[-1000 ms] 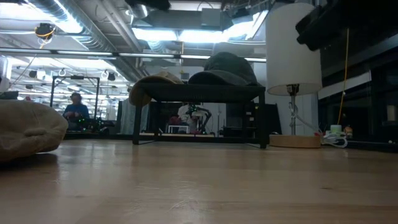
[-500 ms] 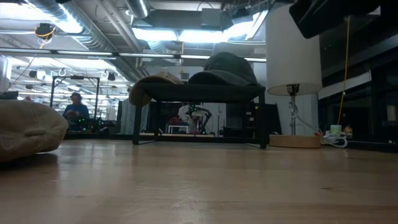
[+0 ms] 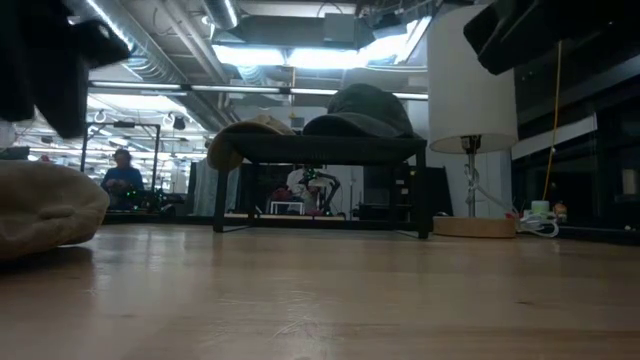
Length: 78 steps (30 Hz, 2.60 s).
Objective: Pick & Place hat
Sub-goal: Stack the brown cap on top of the other brown cap on the shelf
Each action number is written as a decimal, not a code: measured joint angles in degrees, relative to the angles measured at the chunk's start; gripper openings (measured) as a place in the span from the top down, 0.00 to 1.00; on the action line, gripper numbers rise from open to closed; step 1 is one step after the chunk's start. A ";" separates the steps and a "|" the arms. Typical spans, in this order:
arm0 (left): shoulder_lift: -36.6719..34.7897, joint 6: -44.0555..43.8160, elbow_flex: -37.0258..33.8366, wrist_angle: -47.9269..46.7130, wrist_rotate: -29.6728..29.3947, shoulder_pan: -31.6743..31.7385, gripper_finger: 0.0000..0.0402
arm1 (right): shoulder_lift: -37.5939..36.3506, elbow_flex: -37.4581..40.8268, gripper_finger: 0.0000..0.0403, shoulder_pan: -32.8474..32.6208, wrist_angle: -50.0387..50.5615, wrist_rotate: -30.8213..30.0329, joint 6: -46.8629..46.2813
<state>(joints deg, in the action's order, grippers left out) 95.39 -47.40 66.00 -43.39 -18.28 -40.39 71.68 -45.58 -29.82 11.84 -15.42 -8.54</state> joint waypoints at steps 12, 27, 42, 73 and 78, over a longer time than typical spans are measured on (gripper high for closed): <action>11.39 -3.29 0.00 0.10 2.69 3.27 0.56 | -0.02 0.02 0.74 1.90 -0.46 -0.01 2.98; 11.33 2.10 -0.20 -0.50 5.95 6.64 0.89 | -0.04 0.06 0.74 1.97 -0.39 0.00 1.86; -2.71 8.44 -0.07 7.55 -17.92 6.63 0.94 | -0.07 0.07 0.74 1.97 -5.13 -0.02 2.87; -4.87 40.70 0.00 42.64 -16.18 11.75 0.91 | 7.99 0.07 0.74 2.73 -21.90 3.95 17.78; -4.87 40.74 0.00 44.49 -14.19 11.65 0.91 | 10.60 0.07 0.74 6.27 -27.29 6.80 17.86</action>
<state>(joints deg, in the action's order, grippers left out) 90.52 -6.66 66.00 1.10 -32.47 -28.74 82.28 -45.52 -23.55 -15.45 -8.62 9.32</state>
